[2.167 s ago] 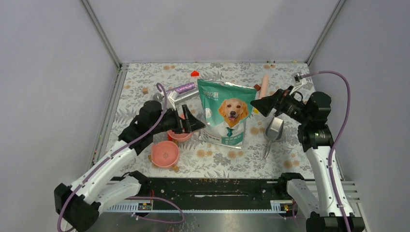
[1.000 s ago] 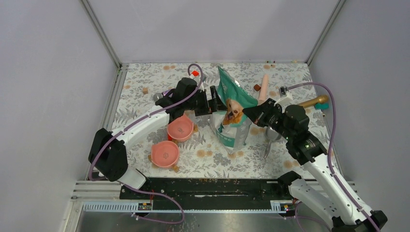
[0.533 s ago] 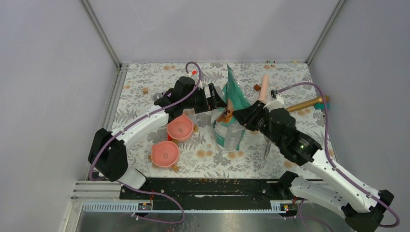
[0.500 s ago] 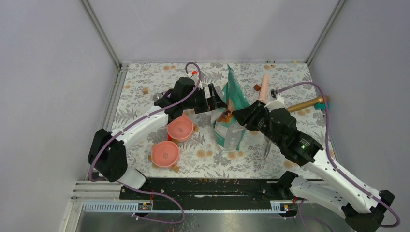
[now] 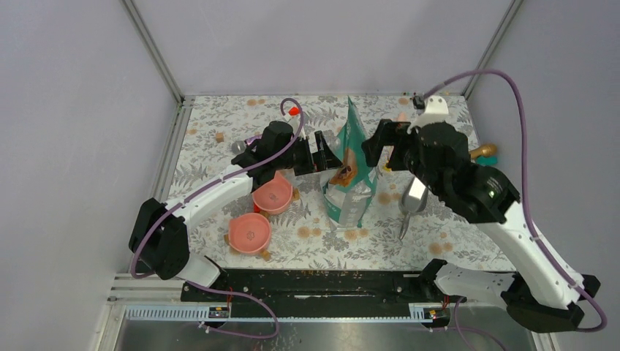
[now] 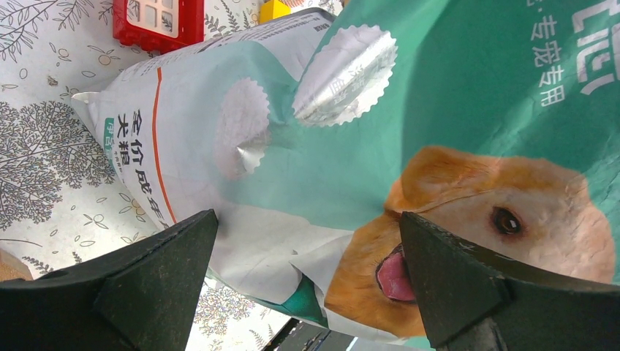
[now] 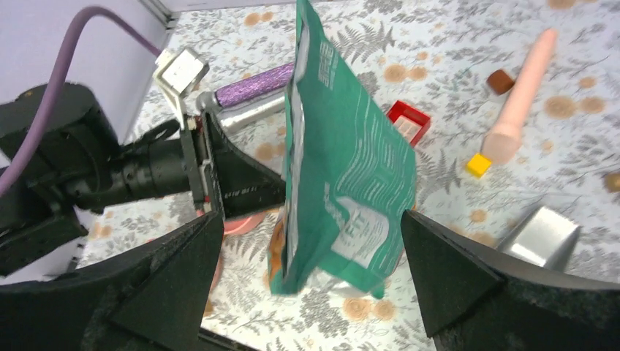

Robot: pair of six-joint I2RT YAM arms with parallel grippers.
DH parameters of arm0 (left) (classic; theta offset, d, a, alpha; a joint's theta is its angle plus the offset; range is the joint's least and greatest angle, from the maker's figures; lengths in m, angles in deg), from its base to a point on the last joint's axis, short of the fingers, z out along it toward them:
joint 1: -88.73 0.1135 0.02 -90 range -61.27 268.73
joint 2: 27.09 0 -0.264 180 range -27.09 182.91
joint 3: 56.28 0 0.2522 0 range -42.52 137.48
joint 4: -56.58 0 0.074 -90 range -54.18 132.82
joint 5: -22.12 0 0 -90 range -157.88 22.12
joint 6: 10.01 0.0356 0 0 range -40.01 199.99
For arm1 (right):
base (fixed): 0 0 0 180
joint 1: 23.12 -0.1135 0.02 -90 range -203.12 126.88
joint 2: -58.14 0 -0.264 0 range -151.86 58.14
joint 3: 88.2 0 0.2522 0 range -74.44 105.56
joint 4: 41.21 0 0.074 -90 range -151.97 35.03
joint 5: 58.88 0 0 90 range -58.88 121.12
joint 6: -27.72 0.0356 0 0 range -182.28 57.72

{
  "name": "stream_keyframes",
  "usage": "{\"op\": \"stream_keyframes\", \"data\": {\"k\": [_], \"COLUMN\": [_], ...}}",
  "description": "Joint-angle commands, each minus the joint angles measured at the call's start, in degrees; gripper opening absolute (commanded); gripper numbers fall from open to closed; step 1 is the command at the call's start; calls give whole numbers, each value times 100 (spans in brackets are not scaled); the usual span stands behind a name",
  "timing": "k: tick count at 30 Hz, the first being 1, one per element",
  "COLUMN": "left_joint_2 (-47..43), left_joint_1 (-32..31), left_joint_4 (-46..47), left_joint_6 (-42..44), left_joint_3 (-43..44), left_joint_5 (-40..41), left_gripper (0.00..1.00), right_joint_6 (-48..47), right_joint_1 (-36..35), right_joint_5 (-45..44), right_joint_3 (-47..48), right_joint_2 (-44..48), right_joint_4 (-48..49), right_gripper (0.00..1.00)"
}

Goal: Serve the pet food

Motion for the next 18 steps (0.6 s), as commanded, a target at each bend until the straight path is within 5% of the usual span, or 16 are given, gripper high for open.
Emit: {"op": "stream_keyframes", "data": {"k": [1,5,18], "left_joint_2": [-170,-268,-597], "left_joint_1": [-80,-81,-75], "left_joint_4": [156,-3,-322], "left_joint_6": [61,115,233], "left_joint_3": [-17,-30,-16], "left_joint_5": [-312,-242,-15], "left_gripper": [98,99,99], "right_joint_6": [-908,-1357,-1621], "right_joint_1": [492,1081,1573], "right_joint_5": [110,1298,1567], "right_joint_3": [1179,2032,3632], "right_joint_2": [-872,-1560,-3055], "right_joint_4": [-824,-1126,-1740], "right_gripper": [100,99,93]}}
